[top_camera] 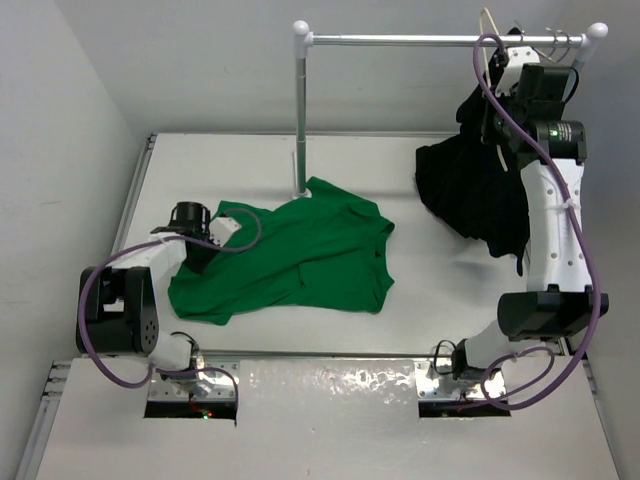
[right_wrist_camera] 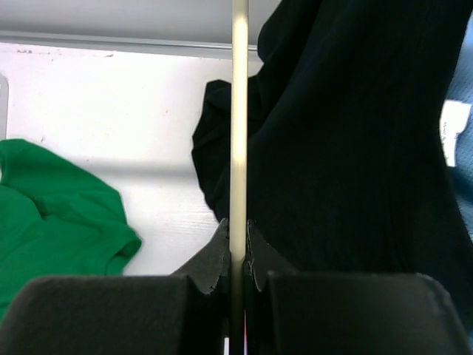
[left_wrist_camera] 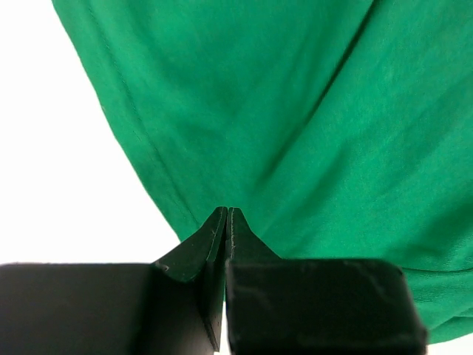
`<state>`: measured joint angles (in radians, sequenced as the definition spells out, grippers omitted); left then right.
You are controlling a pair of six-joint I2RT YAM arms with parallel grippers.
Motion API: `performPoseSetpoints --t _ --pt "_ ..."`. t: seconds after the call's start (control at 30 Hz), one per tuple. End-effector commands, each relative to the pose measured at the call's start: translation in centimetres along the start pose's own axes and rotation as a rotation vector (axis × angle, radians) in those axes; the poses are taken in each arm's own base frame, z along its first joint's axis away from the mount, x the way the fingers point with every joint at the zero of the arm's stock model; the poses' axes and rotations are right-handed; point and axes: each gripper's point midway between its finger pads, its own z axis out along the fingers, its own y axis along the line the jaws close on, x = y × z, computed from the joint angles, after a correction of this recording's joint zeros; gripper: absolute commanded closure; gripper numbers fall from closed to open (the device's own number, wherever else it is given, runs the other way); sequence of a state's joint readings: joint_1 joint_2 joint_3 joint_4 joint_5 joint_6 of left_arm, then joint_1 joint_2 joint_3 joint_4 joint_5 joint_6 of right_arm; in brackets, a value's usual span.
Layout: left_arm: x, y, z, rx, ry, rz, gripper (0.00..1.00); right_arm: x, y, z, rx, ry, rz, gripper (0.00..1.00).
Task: Place the t-shirt on the hanger
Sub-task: Pick up the hanger from the clothesline.
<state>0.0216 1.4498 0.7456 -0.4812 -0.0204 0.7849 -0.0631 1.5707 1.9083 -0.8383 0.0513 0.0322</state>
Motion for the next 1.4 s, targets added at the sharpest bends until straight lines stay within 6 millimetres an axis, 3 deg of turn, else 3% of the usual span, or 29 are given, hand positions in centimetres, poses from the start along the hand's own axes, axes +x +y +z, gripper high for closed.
performPoseSetpoints --t 0.0,0.13,0.2,0.27,0.33,0.43,0.57,0.77,0.93,0.97,1.03,1.07,1.13,1.17,1.2,1.27,1.3,1.33,1.37 --pt "-2.3 0.8 -1.4 -0.004 -0.083 -0.02 1.0 -5.6 -0.8 -2.8 0.032 -0.198 -0.013 1.0" --pt "-2.6 0.9 -1.6 0.002 -0.094 -0.024 1.0 -5.2 -0.5 -3.3 0.012 -0.195 -0.017 1.0" --pt "-2.7 0.7 -1.7 0.013 -0.095 -0.024 1.0 -3.6 0.2 -2.7 -0.017 -0.163 -0.016 1.0" --pt "-2.8 0.7 -1.9 0.017 -0.097 -0.024 0.93 -2.8 0.5 -3.2 -0.031 -0.166 -0.017 1.0" --pt "-3.4 1.1 -2.4 0.017 -0.109 -0.024 0.86 -0.8 2.0 -2.6 -0.105 -0.144 -0.026 1.0" --pt "-4.1 1.5 -3.2 0.015 -0.125 -0.028 0.8 0.1 2.7 -3.0 -0.133 -0.153 -0.027 1.0" --pt "-5.9 2.1 -4.3 0.001 -0.166 -0.042 0.78 -0.4 3.4 -3.5 -0.161 -0.18 -0.043 1.0" --pt "-8.8 -1.2 -5.5 0.048 -0.218 0.049 0.77 0.3 4.7 -4.5 -0.195 -0.161 -0.11 1.0" --pt "-11.1 -6.4 -8.3 0.143 -0.274 0.205 0.76 2.8 8.4 -5.7 -0.31 -0.111 -0.135 1.0" --pt "-12.3 -7.6 -9.4 0.181 -0.318 0.24 0.72 4.7 10.0 -5.3 -0.346 -0.077 -0.165 1.0" --pt "-13.5 -9.0 -10.6 0.219 -0.361 0.268 0.61 5.9 11.0 -6.0 -0.364 -0.092 -0.183 1.0" --pt "-15.0 -10.7 -11.5 0.245 -0.398 0.316 0.57 7.9 11.9 -5.3 -0.383 -0.067 -0.171 1.0" --pt "-16.9 -12.6 -11.7 0.26 -0.401 0.37 0.54 10.5 12.9 -4.9 -0.419 -0.035 -0.162 1.0" --pt "-17.9 -14.6 -12.0 0.255 -0.402 0.436 0.53 11.5 13.4 -4.9 -0.433 -0.01 -0.118 1.0" --pt "-18.9 -15.7 -11.0 0.264 -0.386 0.448 0.53 12.4 13.4 -4.7 -0.429 0.007 -0.103 1.0" --pt "-21.9 -17.4 -11.3 0.286 -0.426 0.45 0.52 15.2 13.6 -4.3 -0.426 0.041 -0.071 1.0" --pt "-23.4 -18.0 -9.7 0.295 -0.418 0.425 0.51 16.0 13.7 -4.3 -0.434 0.047 -0.062 1.0" --pt "-25.7 -17.8 -10.0 0.282 -0.452 0.395 0.51 17.9 13.8 -4.3 -0.44 0.075 -0.055 1.0" --pt "-26.7 -18.1 -9.6 0.295 -0.453 0.364 0.5 18.9 13.7 -4.2 -0.435 0.094 -0.05 1.0"
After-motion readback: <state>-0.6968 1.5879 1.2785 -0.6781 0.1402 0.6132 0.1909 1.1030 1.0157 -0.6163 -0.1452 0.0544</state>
